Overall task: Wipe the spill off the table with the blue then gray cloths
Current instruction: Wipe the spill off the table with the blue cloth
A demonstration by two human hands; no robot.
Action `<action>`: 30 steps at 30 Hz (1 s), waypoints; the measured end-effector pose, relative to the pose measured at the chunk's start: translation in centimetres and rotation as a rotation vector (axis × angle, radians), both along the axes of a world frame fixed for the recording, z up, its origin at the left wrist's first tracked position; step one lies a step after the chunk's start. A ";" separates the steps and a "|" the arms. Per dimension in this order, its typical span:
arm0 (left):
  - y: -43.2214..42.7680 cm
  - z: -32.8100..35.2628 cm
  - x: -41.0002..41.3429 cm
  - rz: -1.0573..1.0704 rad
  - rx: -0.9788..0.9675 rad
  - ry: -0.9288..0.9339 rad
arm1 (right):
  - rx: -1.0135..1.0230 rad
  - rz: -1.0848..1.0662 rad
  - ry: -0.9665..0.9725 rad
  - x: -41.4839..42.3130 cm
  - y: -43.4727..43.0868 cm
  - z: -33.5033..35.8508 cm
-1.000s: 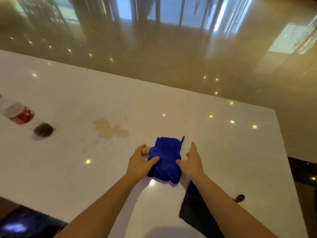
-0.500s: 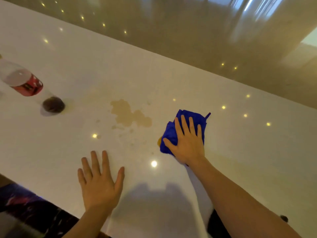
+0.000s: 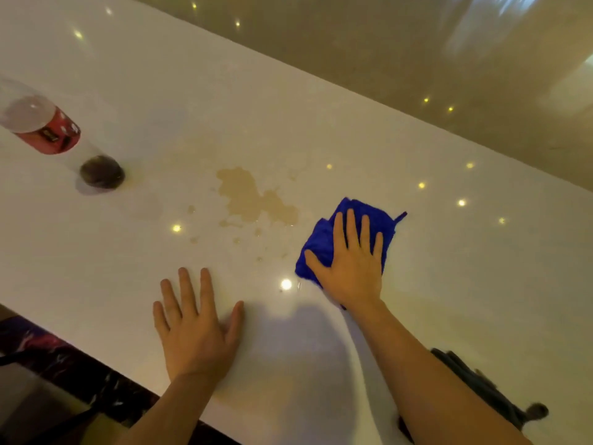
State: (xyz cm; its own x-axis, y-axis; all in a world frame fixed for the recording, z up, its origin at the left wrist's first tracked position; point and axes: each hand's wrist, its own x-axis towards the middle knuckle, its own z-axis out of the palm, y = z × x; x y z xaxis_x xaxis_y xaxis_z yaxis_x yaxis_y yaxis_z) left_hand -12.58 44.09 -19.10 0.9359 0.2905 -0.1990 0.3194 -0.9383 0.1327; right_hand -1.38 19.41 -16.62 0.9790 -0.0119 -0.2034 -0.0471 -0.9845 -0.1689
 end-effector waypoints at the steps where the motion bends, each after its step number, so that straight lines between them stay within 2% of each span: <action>1: 0.0 0.0 0.0 -0.007 -0.002 -0.008 | -0.014 -0.003 -0.009 2.2 0.2 0.0; 4: 0.0 0.1 0.0 -0.002 -0.010 -0.011 | -0.012 0.035 -0.023 2.9 1.8 -0.3; 8: -0.1 0.6 0.0 0.001 0.001 0.005 | 0.085 0.203 -0.017 -10.1 5.1 -1.1; 10: -0.4 0.6 -0.2 -0.006 0.004 0.015 | 0.085 0.357 0.035 -13.7 4.0 -1.3; 11: -0.3 0.7 -0.2 0.003 0.001 0.012 | 0.070 0.462 0.048 -12.9 2.9 -1.1; 13: -0.4 0.7 -0.1 0.015 -0.007 0.019 | 0.017 0.507 0.015 -8.3 0.4 -1.2; 16: -0.3 0.8 0.2 0.026 -0.018 0.033 | -0.052 0.268 -0.029 3.2 0.5 -0.4; 19: -0.4 0.9 0.0 0.026 -0.037 0.033 | -0.043 0.098 0.003 9.9 5.9 -0.5; 21: -0.3 1.0 0.2 0.033 -0.042 0.031 | 0.006 0.189 -0.013 9.5 9.6 -0.7; 23: -0.2 1.1 0.3 0.030 -0.043 0.044 | 0.017 0.406 -0.038 6.2 10.5 -1.0; 26: -0.1 1.2 0.1 0.012 -0.038 0.034 | 0.033 0.675 -0.019 2.7 5.9 -1.2; 28: -0.1 1.3 0.1 0.008 -0.052 0.010 | 0.020 0.693 -0.011 3.9 1.7 -1.0; 30: -0.2 1.3 0.2 0.008 -0.060 0.001 | -0.012 0.518 -0.020 7.6 -0.8 -0.7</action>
